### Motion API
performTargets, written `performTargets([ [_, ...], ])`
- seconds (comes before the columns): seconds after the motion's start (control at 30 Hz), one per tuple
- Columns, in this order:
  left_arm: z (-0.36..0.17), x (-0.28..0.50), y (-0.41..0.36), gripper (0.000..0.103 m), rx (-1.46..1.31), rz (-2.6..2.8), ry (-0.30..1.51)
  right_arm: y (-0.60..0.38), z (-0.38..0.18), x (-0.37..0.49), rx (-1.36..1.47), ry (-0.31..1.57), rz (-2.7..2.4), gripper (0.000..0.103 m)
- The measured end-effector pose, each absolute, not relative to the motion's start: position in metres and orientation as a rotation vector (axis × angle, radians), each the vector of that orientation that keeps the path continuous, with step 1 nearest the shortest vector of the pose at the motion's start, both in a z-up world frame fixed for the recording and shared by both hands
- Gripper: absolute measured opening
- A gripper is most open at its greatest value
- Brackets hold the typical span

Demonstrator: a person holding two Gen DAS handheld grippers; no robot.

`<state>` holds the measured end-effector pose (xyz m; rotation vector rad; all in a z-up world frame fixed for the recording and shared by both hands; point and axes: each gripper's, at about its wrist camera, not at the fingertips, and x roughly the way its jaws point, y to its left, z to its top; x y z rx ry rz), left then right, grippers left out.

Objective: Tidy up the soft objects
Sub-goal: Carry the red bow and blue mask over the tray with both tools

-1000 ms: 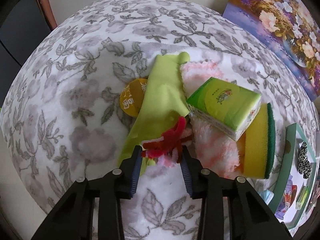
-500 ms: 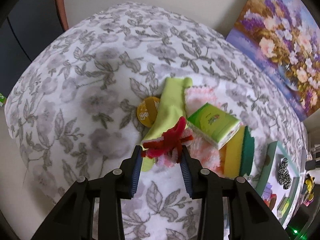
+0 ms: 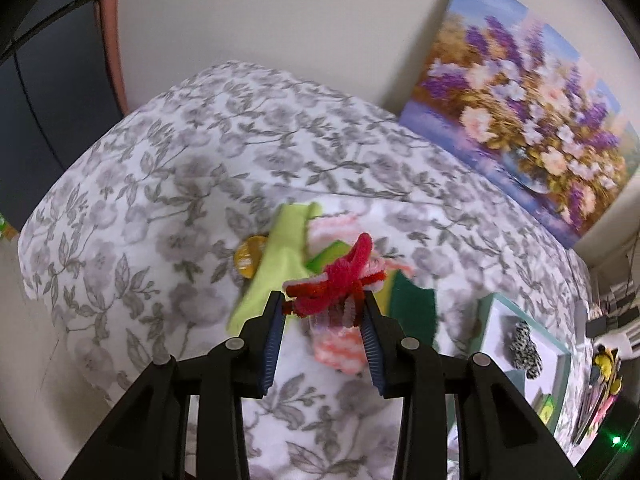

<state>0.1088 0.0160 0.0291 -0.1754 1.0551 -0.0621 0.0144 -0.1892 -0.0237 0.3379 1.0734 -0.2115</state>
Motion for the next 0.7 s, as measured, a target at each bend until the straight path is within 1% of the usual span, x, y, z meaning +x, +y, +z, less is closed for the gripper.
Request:
performTargets([
  [0.17, 0.028, 0.099, -0.015, 0.039, -0.151, -0.114, 1.076, -0.201, -0.013, 0.013, 0.358, 1.043, -0.250, 0.023],
  [0.5, 0.026, 0.075, -0.091, 0.039, -0.063, -0.226, 1.090, -0.256, -0.016, -0.011, 0.418, 1.036, -0.365, 0.023],
  [0.7, 0.011, 0.070, -0.139, 0.039, 0.033, -0.272, 1.119, -0.296, -0.021, -0.022, 0.491, 1.028, -0.432, 0.023],
])
